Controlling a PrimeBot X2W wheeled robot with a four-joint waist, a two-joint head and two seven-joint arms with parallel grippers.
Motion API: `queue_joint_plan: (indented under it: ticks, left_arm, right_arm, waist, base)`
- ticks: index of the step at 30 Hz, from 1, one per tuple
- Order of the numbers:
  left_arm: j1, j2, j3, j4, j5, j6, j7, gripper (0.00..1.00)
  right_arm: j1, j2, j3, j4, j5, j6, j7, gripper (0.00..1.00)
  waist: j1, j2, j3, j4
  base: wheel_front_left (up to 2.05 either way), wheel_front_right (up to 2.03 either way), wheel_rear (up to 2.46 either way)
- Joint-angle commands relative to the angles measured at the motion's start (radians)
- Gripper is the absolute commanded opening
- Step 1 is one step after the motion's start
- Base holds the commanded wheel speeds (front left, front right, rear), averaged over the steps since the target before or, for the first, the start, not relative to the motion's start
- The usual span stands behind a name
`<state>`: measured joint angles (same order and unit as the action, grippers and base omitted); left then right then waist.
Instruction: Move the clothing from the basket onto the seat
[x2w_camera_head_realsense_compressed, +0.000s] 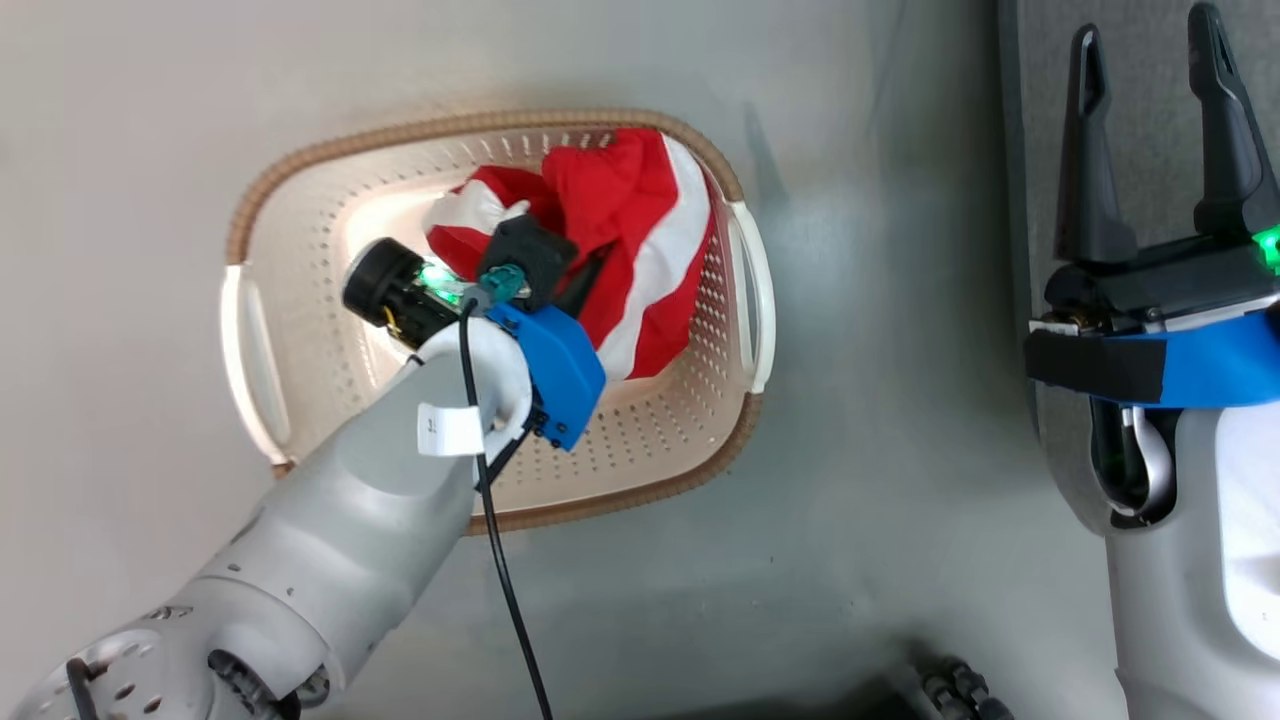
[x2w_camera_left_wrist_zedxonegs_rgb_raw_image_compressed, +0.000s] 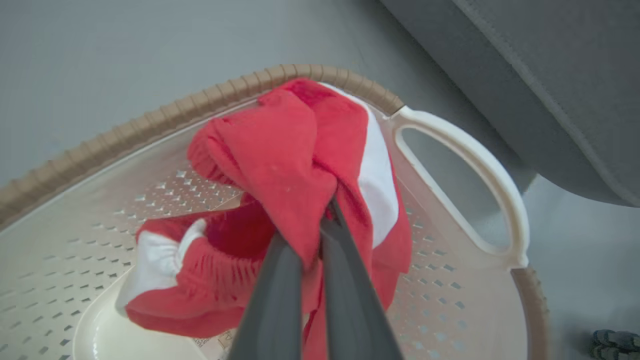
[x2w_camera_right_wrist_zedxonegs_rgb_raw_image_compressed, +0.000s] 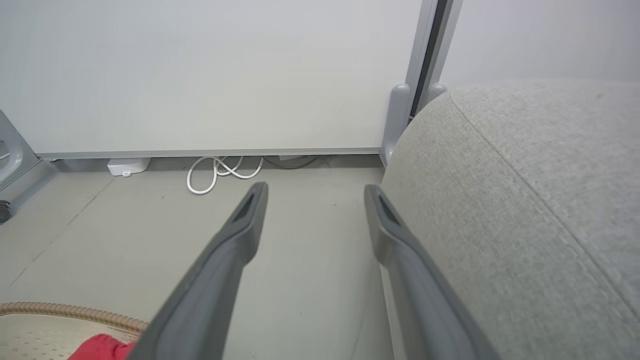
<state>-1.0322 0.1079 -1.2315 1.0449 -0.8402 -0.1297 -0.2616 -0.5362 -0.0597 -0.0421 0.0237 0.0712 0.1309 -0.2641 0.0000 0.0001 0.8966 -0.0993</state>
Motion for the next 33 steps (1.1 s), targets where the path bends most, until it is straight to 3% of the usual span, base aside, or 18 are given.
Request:
queue_joint_plan:
  ticks: [1, 24, 33]
  left_arm:
    - [0.018, 0.004, 0.02, -0.02, 0.014, -0.001, -0.004, 0.0]
    - [0.262, 0.016, 0.434, -0.381, 0.353, -0.001, -0.005, 0.0]
    - [0.282, 0.003, 0.521, -0.481, 0.445, -0.001, -0.005, 0.0]
  right_arm:
    - [0.018, -0.007, -0.004, 0.005, -0.005, 0.0, -0.001, 1.0]
    - [0.14, -0.017, -0.019, 0.069, 0.005, 0.0, -0.001, 1.0]
    - [0.186, -0.011, -0.026, 0.095, 0.01, 0.0, -0.001, 1.0]
  waist:
    - [0.0, -0.0001, -0.045, 0.023]
    - [0.0, -0.0001, -0.343, 0.078]
    - [0.0, -0.0001, -0.461, 0.083]
  base:
    - [0.0, 0.0, 0.0]
    - [0.0, 0.0, 0.0]
    - [0.0, 0.0, 0.0]
